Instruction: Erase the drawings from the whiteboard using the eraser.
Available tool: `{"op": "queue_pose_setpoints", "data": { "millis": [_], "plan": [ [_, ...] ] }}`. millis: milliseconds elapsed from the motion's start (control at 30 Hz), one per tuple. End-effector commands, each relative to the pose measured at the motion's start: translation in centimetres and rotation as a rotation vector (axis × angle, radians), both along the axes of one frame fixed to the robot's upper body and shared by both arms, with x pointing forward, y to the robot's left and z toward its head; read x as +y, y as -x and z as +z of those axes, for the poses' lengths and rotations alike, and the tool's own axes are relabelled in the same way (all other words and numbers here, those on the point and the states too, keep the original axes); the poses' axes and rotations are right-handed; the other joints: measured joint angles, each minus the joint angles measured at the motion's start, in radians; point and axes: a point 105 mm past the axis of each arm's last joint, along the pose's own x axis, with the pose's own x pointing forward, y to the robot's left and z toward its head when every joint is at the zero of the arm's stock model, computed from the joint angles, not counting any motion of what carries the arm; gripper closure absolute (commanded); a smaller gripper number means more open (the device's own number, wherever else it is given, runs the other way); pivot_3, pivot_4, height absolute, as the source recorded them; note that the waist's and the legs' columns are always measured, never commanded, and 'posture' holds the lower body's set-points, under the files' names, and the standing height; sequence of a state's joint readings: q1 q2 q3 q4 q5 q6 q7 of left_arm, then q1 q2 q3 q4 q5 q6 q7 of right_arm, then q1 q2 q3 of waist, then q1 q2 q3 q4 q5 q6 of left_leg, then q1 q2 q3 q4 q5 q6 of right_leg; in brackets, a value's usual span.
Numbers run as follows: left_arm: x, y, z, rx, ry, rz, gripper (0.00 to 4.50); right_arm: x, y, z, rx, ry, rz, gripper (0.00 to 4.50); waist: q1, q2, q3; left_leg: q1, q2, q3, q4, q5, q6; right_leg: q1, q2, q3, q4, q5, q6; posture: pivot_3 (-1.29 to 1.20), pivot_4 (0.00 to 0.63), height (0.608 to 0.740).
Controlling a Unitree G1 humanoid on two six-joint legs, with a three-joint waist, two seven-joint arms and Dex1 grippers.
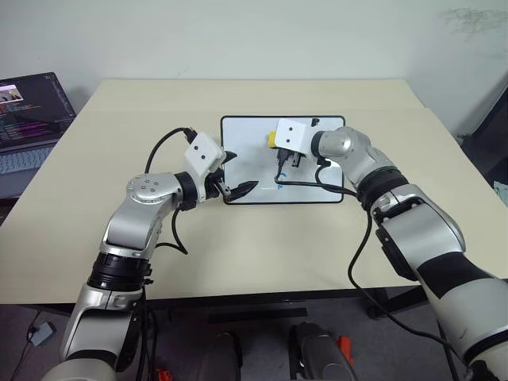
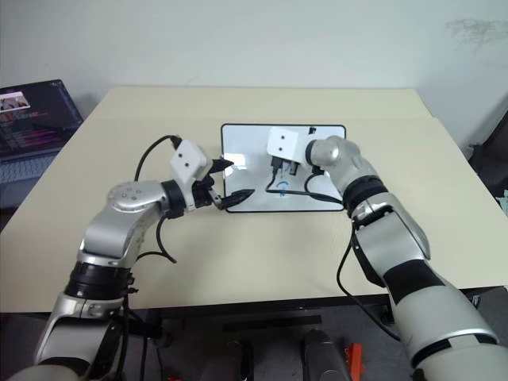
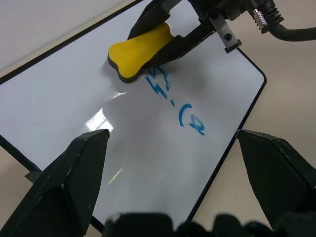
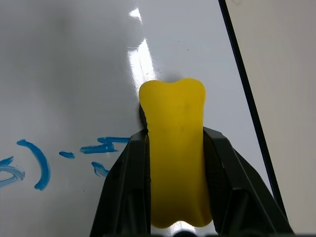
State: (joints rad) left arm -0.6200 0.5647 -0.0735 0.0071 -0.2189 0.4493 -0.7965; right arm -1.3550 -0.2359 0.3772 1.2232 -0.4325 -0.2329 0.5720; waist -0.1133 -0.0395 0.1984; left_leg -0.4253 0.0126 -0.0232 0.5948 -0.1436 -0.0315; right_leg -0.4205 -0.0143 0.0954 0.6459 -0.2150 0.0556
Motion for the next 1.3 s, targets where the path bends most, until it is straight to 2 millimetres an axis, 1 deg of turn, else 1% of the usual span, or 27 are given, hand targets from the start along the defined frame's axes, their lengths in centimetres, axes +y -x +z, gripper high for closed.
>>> {"op": "queue_pose_setpoints", "data": {
  "millis": [33,100,200,233,300,333,367,433,500,600,700,767,867,967,1033,1100,1167,1300],
  "plan": [
    [-0.1,0.1,1.5,-0.061,0.004,-0.009,0.00,-1.1,-0.4,0.8,-0.031,0.013,-0.037,3.43,0.001,0.000,0.000,0.000,0.000,0.000,0.000,0.000,0.000,0.000,0.000,0.000,0.000,0.000,0.000,0.00,0.150,0.740],
    [-0.1,0.1,1.5,-0.062,0.004,-0.009,0.00,-1.7,-0.8,1.9,-0.060,-0.031,-0.069,3.43,0.001,0.000,0.000,0.000,0.000,0.000,0.000,0.000,0.000,0.000,0.000,0.000,0.000,0.000,0.000,0.00,0.150,0.740],
    [-0.1,0.1,1.6,-0.064,0.005,-0.009,0.00,-1.7,-0.6,4.3,-0.018,-0.216,-0.058,3.43,0.002,0.000,0.000,0.000,0.000,0.000,0.000,0.000,0.000,0.000,0.000,0.000,0.000,0.000,0.000,0.00,0.150,0.740],
    [-0.1,0.2,1.6,-0.064,0.006,-0.009,0.00,-1.6,-0.5,4.9,-0.003,-0.255,-0.045,3.43,0.004,0.000,0.000,-0.001,0.000,0.000,0.000,0.000,0.000,0.000,0.000,0.000,0.000,0.000,0.000,0.00,0.150,0.740],
    [0.1,0.3,1.7,-0.064,0.007,-0.007,0.00,-1.5,0.3,7.3,0.047,-0.392,0.024,3.43,0.005,0.000,0.000,-0.001,0.000,0.000,0.000,0.000,0.000,0.000,0.000,0.000,-0.001,0.000,0.000,0.00,0.150,0.740],
    [0.1,0.3,1.6,-0.063,0.007,-0.007,0.00,-1.5,0.7,8.2,0.071,-0.437,0.061,3.43,0.005,0.000,0.001,-0.002,0.000,0.000,0.000,0.000,0.000,0.000,0.000,0.000,-0.001,0.000,0.000,0.00,0.150,0.740],
    [0.2,0.3,1.6,-0.062,0.007,-0.007,0.00,-1.6,1.3,8.8,0.102,-0.466,0.101,3.43,0.005,0.001,0.001,-0.003,0.000,0.000,0.000,0.000,0.000,-0.001,0.000,0.000,-0.001,0.000,0.001,0.00,0.150,0.740],
    [0.2,0.4,1.5,-0.058,0.007,-0.009,0.00,-2.2,2.3,9.4,0.142,-0.477,0.153,3.43,0.005,0.001,0.001,-0.004,0.000,-0.001,-0.001,0.000,0.000,-0.002,0.000,-0.001,-0.001,0.000,0.003,0.00,0.150,0.740],
    [0.2,0.4,1.5,-0.057,0.007,-0.010,0.00,-3.3,3.1,9.6,0.155,-0.467,0.170,3.43,0.008,0.001,0.001,-0.004,0.000,-0.001,-0.001,0.000,0.000,-0.003,0.000,-0.002,-0.001,0.001,0.006,0.00,0.150,0.740],
    [0.4,0.3,1.6,-0.056,0.004,-0.007,0.00,-5.2,3.9,9.2,0.152,-0.442,0.140,3.43,0.017,0.001,0.001,-0.004,0.000,-0.002,-0.002,-0.001,-0.001,-0.003,0.000,-0.003,-0.001,-0.001,0.006,0.00,0.150,0.740],
    [0.7,0.5,1.7,-0.050,-0.012,-0.016,0.00,-7.6,4.4,7.4,0.145,-0.360,0.072,3.43,0.026,0.001,0.001,-0.005,0.000,-0.002,-0.002,-0.001,-0.001,-0.003,-0.001,-0.003,-0.001,-0.003,0.002,0.00,0.150,0.740],
    [0.8,0.7,1.6,-0.040,-0.027,-0.030,0.00,-8.3,4.5,6.2,0.145,-0.320,0.034,3.43,0.027,0.001,0.001,-0.005,-0.001,-0.001,-0.001,-0.001,-0.001,-0.003,-0.001,-0.002,-0.001,-0.003,0.001,0.00,0.150,0.740],
    [1.0,0.9,1.2,-0.022,-0.043,-0.042,0.00,-8.5,4.4,4.5,0.149,-0.280,0.004,3.43,0.022,0.001,0.001,-0.005,-0.001,0.001,-0.001,-0.001,-0.001,-0.004,-0.001,0.000,-0.001,-0.003,0.001,0.00,0.150,0.740],
    [1.6,0.9,1.1,-0.017,-0.058,-0.036,0.00,-8.5,4.3,4.0,0.141,-0.263,-0.006,3.43,0.023,0.001,0.001,-0.005,0.000,0.001,-0.001,-0.001,-0.001,-0.005,-0.001,0.000,0.000,-0.003,0.001,0.00,0.150,0.740],
    [1.9,1.1,1.3,-0.017,-0.063,-0.040,0.00,-8.3,4.5,4.6,0.092,-0.254,0.023,3.43,0.024,0.001,0.001,-0.005,0.000,0.001,-0.001,-0.001,-0.001,-0.005,-0.001,-0.001,0.000,-0.003,0.001,0.00,0.150,0.740],
    [2.2,1.2,1.6,-0.022,-0.069,-0.039,0.00,-7.8,4.7,5.6,0.019,-0.249,0.074,3.43,0.026,0.001,0.001,-0.006,-0.001,0.001,-0.001,-0.001,-0.001,-0.005,-0.001,0.000,-0.001,-0.003,0.001,0.00,0.150,0.740],
    [2.3,1.3,1.7,-0.025,-0.076,-0.039,0.00,-7.9,4.3,6.4,-0.033,-0.250,0.058,3.43,0.027,0.001,0.001,-0.006,0.000,0.001,-0.001,-0.001,-0.001,-0.005,-0.001,-0.001,-0.002,-0.003,0.001,0.00,0.150,0.740],
    [2.4,1.6,1.8,-0.027,-0.083,-0.045,0.00,-7.5,4.5,6.5,-0.051,-0.234,0.098,3.43,0.027,0.001,0.001,-0.006,-0.001,0.001,-0.001,-0.001,-0.001,-0.005,-0.001,-0.001,-0.001,-0.003,0.001,0.00,0.150,0.740]
  ]
}}
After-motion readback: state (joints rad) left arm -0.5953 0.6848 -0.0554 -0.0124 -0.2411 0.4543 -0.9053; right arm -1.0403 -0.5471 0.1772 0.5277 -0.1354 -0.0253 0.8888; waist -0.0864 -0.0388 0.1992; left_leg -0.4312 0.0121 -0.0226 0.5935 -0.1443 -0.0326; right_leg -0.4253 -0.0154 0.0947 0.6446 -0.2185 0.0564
